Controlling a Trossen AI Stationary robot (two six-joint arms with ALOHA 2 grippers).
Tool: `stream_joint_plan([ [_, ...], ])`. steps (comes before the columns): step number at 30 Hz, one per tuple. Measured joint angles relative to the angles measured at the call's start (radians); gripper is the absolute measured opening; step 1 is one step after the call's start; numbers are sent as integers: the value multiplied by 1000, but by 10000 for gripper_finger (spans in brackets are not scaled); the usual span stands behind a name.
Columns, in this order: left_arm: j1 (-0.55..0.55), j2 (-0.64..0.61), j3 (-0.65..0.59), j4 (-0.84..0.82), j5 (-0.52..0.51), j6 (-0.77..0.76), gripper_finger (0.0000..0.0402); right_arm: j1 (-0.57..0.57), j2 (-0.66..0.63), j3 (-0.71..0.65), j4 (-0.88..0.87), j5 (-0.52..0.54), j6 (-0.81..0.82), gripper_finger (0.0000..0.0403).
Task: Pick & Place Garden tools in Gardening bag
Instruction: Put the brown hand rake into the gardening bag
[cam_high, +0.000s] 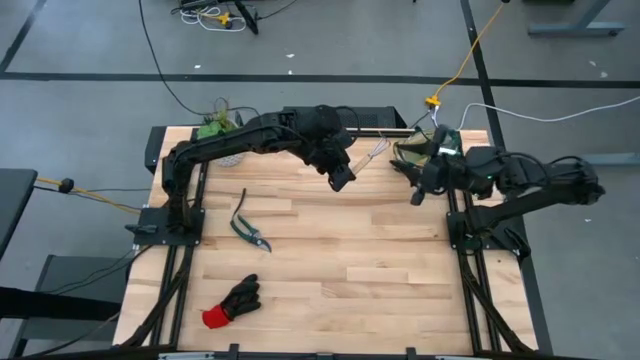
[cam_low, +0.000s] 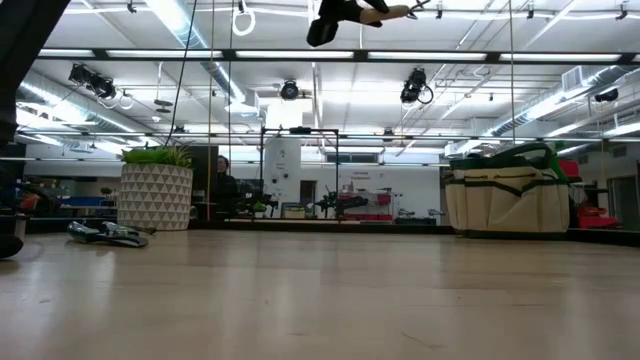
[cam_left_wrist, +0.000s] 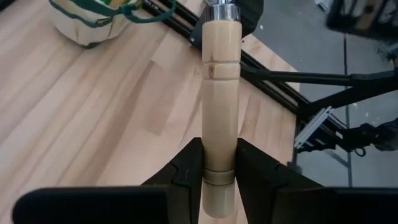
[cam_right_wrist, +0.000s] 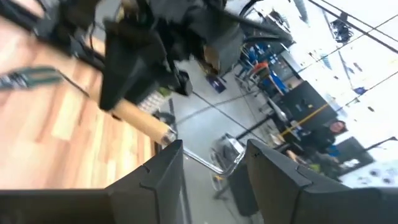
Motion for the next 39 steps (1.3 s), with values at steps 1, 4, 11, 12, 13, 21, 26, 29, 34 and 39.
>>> stream_joint_plan([
  [1, 0, 0, 0, 3, 1, -4, 86, 0, 9, 0, 0, 1, -20, 178],
  [4, 0, 0, 0, 6, 1, -5, 82, 0, 37, 0, 0, 1, -85, 178],
  [11, 1, 0, 0, 7, 37, -29, 85, 0, 104, 0, -1, 2, -266, 178],
  [12, 3, 0, 0, 7, 41, -31, 86, 0, 111, 0, -2, 2, -288, 178],
  [13, 4, 0, 0, 7, 41, -33, 86, 0, 119, 0, -1, 2, -310, 178],
  [21, 12, 0, 0, 8, 41, -72, 84, 0, 170, 0, 2, 107, -466, 178],
  [26, 13, 0, -1, 27, 41, -86, 84, 0, 189, 0, 7, 133, -549, 178],
  [29, 14, 0, -1, 55, 41, -110, 82, 0, 202, 0, 24, 133, -594, 178],
  [34, 14, 0, -2, 72, 42, -132, 86, 0, 223, 0, 95, 158, -672, 178],
  [39, 14, 0, -2, 70, 41, -162, 83, 0, 240, 0, 143, 166, -755, 178],
])
